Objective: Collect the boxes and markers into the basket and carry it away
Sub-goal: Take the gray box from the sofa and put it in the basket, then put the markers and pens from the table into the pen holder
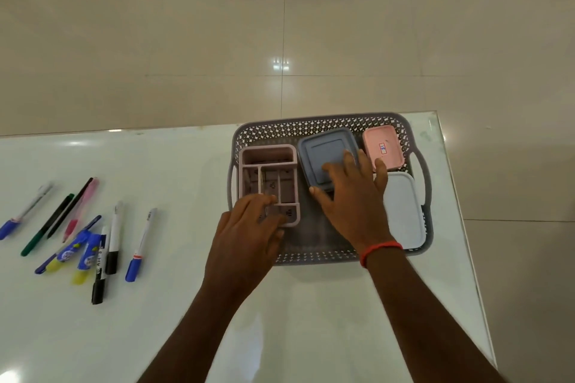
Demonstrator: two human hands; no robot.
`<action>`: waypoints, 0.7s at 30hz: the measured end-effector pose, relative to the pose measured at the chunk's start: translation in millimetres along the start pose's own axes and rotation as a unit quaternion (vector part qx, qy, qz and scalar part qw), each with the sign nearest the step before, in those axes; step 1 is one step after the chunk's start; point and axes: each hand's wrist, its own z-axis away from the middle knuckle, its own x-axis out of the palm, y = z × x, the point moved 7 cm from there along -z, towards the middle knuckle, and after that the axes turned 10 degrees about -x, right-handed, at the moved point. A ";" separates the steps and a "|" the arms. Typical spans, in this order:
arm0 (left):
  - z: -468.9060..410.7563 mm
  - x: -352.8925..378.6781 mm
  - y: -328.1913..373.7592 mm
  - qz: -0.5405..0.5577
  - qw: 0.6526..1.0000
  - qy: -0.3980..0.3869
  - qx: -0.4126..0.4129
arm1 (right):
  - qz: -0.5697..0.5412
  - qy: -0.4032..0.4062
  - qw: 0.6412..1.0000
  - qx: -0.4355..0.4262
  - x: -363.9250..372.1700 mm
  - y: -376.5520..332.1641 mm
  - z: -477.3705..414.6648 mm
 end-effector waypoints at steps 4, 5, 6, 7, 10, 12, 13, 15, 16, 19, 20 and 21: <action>-8.3 -4.3 2.9 -0.014 0.999 0.032 0.002 | -0.054 0.006 0.998 -0.038 5.4 -21.9 51.4; -9.7 -4.2 3.2 -0.015 0.999 0.032 0.000 | -0.076 -0.011 0.996 -0.045 12.1 -28.4 66.5; -11.0 -4.0 3.4 -0.018 0.999 0.032 -0.002 | -0.090 -0.025 0.994 -0.053 18.8 -34.8 80.8; -11.5 -3.3 3.7 -0.021 0.999 0.031 -0.003 | -0.095 -0.037 0.993 -0.062 25.7 -40.4 94.3; -10.2 -2.2 3.0 -0.016 1.000 0.020 0.001 | -0.090 -0.047 0.992 -0.076 40.7 -48.6 117.4; -6.5 -3.2 1.7 -0.002 1.000 0.013 0.007 | -0.092 -0.032 0.992 -0.074 42.6 -47.7 118.8; -3.4 -4.9 0.4 0.007 1.000 0.012 0.010 | -0.089 -0.028 0.993 -0.072 43.6 -47.4 118.6; 5.3 -9.8 -2.3 0.027 0.999 0.016 0.014 | -0.076 -0.028 0.994 -0.072 45.1 -46.9 118.5; 11.3 -12.6 -3.8 0.040 0.999 0.023 0.015 | -0.071 -0.030 0.994 -0.074 46.1 -47.1 119.9; 35.0 -19.3 -14.8 0.088 0.995 0.049 0.010 | -0.062 -0.030 0.995 -0.077 51.4 -49.4 131.4; 43.7 -20.2 -21.7 0.108 0.993 0.057 0.005 | -0.060 -0.028 0.995 -0.073 54.0 -50.5 136.6; 52.2 -19.9 -28.6 0.121 0.991 0.064 -0.002 | -0.059 -0.027 0.996 -0.069 57.0 -51.7 142.0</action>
